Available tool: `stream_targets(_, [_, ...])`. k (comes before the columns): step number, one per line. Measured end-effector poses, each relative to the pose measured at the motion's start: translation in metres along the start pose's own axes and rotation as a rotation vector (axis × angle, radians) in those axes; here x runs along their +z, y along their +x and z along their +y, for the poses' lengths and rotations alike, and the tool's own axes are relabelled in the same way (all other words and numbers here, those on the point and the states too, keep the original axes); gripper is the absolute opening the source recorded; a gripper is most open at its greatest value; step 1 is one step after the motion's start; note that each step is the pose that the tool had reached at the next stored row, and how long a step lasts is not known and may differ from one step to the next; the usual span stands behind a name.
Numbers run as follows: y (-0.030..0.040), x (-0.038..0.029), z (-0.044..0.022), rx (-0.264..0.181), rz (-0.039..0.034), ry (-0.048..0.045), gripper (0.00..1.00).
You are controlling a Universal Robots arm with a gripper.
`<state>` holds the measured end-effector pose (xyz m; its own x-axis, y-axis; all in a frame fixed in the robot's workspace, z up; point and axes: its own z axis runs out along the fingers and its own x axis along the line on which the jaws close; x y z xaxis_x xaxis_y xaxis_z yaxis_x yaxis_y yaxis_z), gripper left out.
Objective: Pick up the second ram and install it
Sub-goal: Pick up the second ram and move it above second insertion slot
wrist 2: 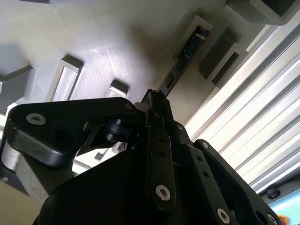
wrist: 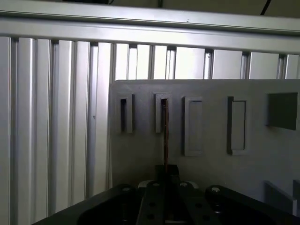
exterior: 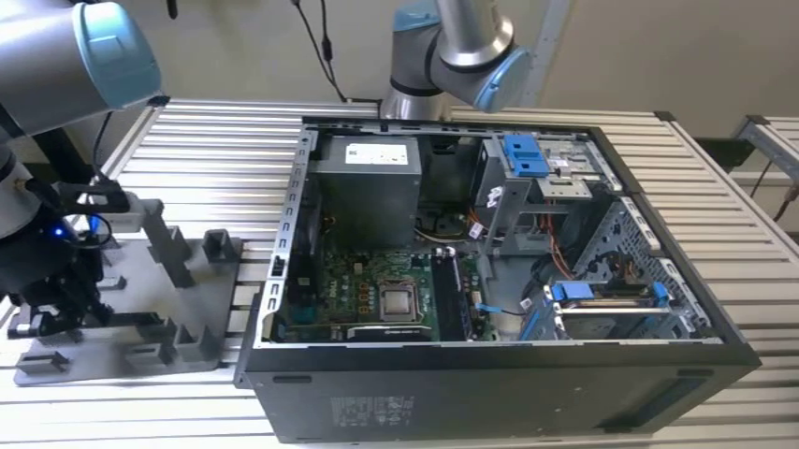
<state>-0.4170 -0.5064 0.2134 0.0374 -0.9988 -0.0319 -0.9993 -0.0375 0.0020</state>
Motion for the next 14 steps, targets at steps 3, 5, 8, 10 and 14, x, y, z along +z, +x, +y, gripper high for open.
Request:
stream_targets(3, [0.0000,-0.0027,-0.0001,0.000,-0.0008,0.0000,0.14])
stream_targets(5, [0.0000,-0.0042,0.0000,0.002,-0.0044,0.0002,0.14])
stream_targets(8, [0.0001,-0.0068,0.0001,0.007,-0.0087,0.0005,0.14])
stream_targets(10, [0.0002,-0.0091,0.0000,0.010,-0.0113,0.0007,0.14])
stream_targets(14, [0.0001,-0.0137,0.0000,0.019,-0.0178,0.0013,0.14])
